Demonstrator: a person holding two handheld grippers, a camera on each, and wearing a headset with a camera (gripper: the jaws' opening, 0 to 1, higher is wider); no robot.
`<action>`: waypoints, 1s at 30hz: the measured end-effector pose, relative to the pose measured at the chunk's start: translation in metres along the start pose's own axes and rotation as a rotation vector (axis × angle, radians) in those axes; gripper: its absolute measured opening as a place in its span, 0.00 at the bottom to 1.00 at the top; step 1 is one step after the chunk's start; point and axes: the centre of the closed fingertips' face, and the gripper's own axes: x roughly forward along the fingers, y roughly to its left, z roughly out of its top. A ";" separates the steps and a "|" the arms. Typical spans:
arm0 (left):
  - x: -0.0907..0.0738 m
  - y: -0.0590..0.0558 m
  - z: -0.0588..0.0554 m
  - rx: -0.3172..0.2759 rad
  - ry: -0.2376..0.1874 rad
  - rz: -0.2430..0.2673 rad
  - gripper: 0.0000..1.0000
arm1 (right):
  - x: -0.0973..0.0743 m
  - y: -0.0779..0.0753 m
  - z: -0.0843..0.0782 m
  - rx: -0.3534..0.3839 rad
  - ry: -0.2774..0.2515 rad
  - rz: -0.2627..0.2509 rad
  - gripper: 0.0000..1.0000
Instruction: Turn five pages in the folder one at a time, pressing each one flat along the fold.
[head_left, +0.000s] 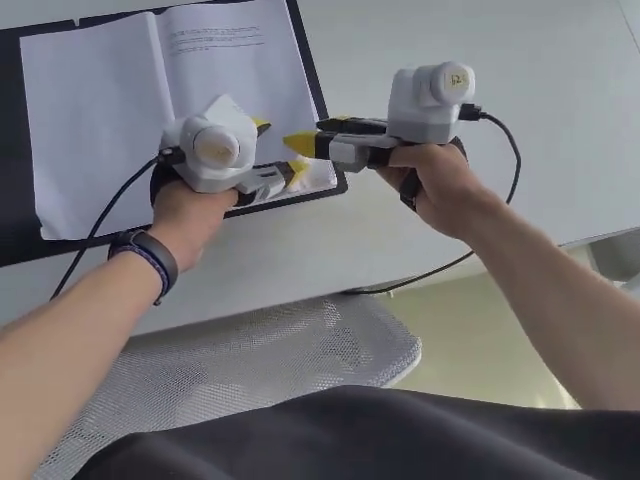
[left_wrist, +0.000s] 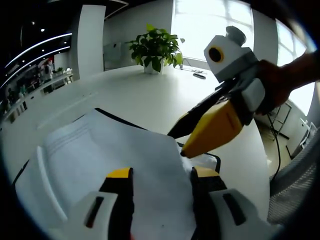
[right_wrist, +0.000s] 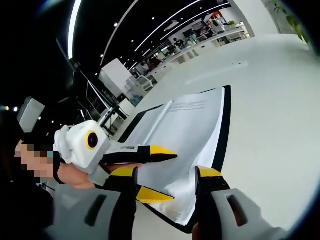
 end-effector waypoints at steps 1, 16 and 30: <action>0.000 0.000 0.000 0.000 0.000 0.000 0.45 | -0.001 -0.001 0.000 0.004 -0.003 -0.002 0.42; 0.000 0.000 0.000 -0.002 -0.001 0.001 0.45 | 0.006 -0.014 -0.001 0.036 -0.014 0.016 0.32; 0.000 -0.001 0.001 -0.011 0.001 0.001 0.45 | 0.009 -0.019 0.001 0.130 -0.028 0.012 0.01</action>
